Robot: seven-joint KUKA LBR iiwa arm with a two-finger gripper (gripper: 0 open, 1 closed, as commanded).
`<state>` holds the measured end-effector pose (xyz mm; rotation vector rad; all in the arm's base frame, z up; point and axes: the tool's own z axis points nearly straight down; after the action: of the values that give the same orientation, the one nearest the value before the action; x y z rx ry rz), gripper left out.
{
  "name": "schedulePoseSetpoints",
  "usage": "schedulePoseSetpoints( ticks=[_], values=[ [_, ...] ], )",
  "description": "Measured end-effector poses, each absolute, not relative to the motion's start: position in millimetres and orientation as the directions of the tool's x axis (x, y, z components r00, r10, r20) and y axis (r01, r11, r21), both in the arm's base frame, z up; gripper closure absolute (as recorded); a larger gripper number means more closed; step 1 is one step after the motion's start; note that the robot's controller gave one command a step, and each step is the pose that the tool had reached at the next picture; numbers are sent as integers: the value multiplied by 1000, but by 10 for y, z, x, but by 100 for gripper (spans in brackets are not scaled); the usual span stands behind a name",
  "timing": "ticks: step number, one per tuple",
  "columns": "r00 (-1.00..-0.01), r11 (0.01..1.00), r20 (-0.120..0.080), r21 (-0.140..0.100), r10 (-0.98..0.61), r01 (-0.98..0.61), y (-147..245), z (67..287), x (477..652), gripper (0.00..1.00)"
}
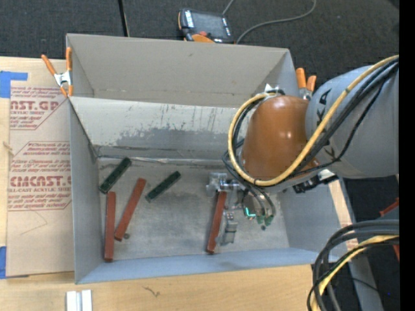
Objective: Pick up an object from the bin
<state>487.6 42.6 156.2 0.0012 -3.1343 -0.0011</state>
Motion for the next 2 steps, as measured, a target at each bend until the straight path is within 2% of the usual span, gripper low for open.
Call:
schedulePoseSetpoints(
  ticks=[1, 2],
  values=[
    [-778, 778, 1, 1, -628, -628, 87, 1096, 5049, 0],
    [-675, 675, 0, 3, -738, -738, 231, 687, 5172, 0]
  ],
)
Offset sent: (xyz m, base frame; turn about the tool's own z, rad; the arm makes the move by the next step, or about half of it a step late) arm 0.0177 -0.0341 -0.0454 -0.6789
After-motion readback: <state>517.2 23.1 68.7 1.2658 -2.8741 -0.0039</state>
